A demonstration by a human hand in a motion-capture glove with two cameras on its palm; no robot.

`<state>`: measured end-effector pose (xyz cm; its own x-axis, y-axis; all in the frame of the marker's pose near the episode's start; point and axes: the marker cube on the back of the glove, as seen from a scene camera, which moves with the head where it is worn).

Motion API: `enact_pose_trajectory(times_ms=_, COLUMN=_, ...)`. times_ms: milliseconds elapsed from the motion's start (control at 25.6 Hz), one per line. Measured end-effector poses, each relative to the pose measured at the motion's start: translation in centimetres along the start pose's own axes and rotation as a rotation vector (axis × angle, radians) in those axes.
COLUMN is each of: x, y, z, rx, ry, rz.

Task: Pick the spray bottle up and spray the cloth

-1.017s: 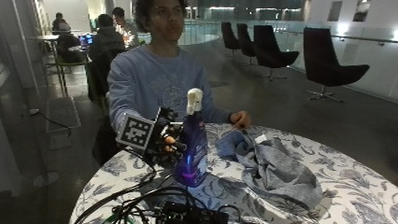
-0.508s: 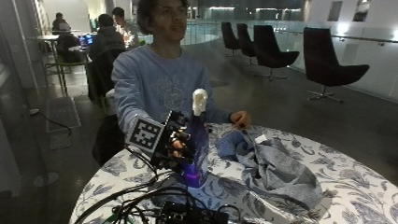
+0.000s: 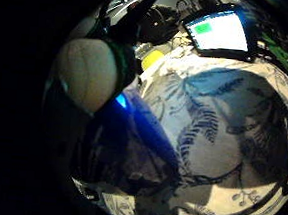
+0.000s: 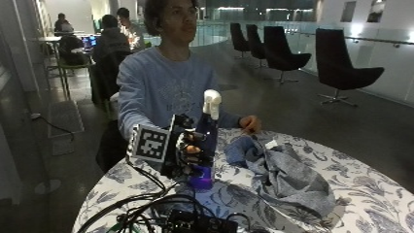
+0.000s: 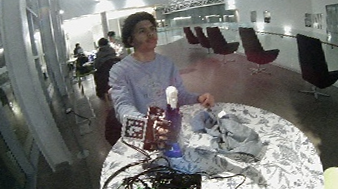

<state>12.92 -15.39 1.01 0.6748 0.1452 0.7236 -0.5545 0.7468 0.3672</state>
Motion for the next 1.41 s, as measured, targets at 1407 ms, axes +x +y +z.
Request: enact_pose_trajectory(times_ms=1407, x=-10.1, y=6.2, z=7.0, rx=-0.846, ry=-0.415, rz=0.349)
